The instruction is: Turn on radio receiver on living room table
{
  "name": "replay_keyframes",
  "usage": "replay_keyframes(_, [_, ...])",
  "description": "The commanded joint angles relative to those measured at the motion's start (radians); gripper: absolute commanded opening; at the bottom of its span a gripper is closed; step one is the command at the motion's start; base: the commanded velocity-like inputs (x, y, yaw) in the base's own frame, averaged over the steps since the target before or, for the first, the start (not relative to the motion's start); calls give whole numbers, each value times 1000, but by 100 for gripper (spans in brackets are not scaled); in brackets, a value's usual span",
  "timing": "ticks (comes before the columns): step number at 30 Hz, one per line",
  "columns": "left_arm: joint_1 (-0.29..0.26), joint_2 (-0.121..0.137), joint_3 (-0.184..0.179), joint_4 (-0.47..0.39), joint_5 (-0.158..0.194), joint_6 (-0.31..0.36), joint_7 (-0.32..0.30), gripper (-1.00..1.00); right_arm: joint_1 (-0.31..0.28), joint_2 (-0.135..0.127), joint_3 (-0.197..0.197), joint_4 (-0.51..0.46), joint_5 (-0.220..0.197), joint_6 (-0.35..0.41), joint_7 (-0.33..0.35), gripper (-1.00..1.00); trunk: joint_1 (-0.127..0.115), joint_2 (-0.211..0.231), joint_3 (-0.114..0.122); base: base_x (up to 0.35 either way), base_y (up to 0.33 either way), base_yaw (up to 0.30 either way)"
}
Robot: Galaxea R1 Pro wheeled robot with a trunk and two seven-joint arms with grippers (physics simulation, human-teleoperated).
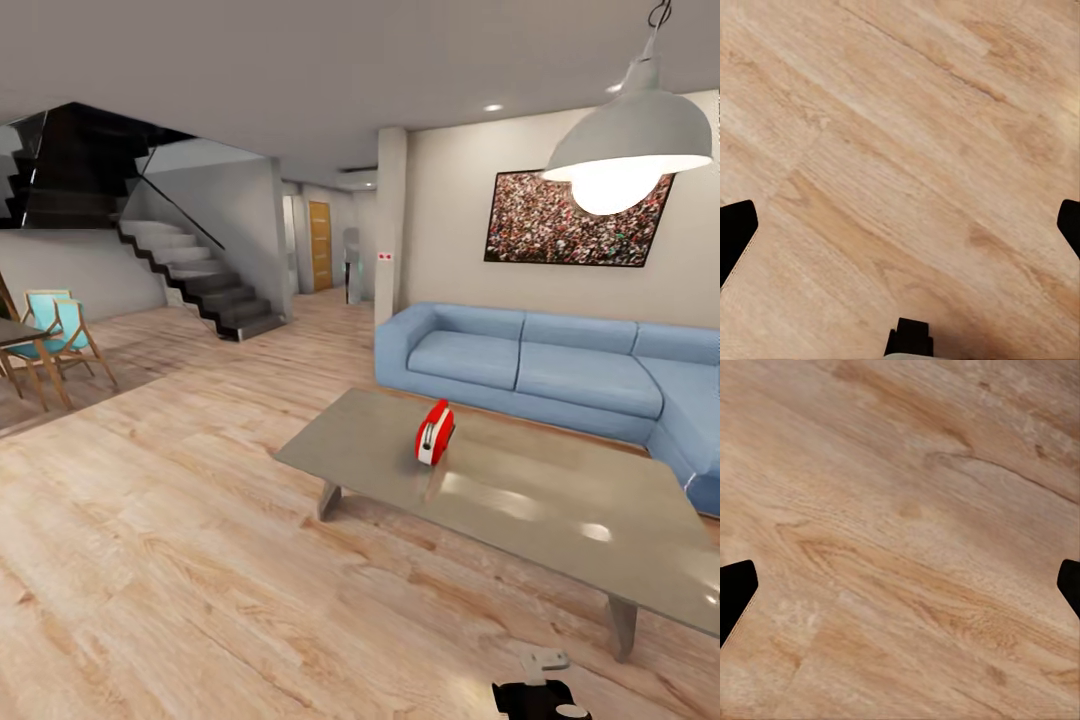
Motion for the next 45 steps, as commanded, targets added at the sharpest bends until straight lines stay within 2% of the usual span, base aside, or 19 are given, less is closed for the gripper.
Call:
replay_keyframes(1, [0,0,0,0,0,0,0,100,0,0,0,0,0,0,0,100,0,0,0,297,143,-160])
replay_keyframes(22, [0,2,2,0,0,-2,-2,100,0,0,1,0,0,-5,0,100,0,0,0,263,224,-267])
replay_keyframes(45, [0,1,4,0,-2,-2,-3,100,0,0,1,0,1,-5,0,100,0,0,0,159,288,-273])
